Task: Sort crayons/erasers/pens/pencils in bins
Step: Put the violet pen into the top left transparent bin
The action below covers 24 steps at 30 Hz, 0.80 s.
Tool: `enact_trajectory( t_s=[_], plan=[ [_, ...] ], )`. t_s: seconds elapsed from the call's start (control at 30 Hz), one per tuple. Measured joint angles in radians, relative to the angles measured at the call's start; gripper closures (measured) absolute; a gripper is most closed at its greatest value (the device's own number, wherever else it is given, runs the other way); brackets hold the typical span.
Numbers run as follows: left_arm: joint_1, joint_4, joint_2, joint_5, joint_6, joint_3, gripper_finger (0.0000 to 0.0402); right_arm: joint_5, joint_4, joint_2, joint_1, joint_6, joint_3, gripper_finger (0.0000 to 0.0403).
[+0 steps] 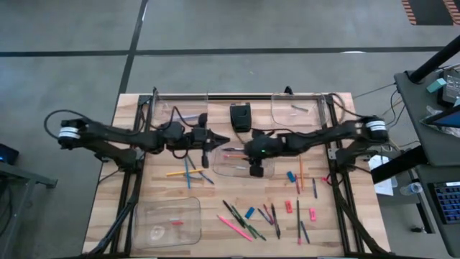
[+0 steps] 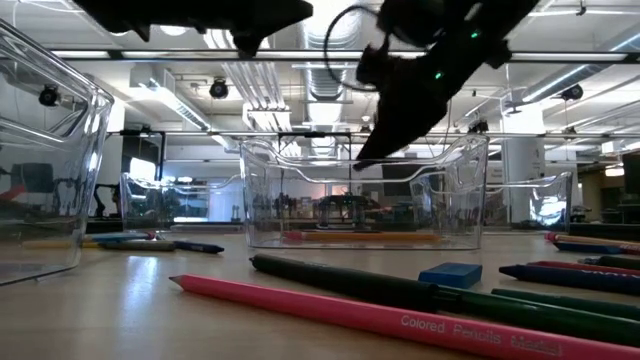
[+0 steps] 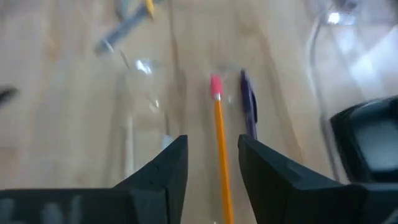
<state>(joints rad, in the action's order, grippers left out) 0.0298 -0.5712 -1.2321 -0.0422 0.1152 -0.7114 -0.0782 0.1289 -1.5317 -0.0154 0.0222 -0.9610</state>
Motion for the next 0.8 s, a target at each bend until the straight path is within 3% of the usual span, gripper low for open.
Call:
enact_trajectory(
  t_s=[0.4,0.57,0.8],
  plan=[
    [0.002,-0.049,0.048,0.000,0.002,0.075,0.0401,-0.013,0.225,-0.273,-0.061,0.015,-0.267,0.0278],
    [0.003,-0.049,0.040,0.000,0.004,0.075,0.0401,-0.098,0.290,-0.333,-0.073,-0.016,-0.307,0.0278],
    [0.003,-0.051,0.040,0.000,0.003,0.070,0.0401,-0.133,0.300,-0.366,-0.078,-0.041,-0.315,0.0278]
  ],
)
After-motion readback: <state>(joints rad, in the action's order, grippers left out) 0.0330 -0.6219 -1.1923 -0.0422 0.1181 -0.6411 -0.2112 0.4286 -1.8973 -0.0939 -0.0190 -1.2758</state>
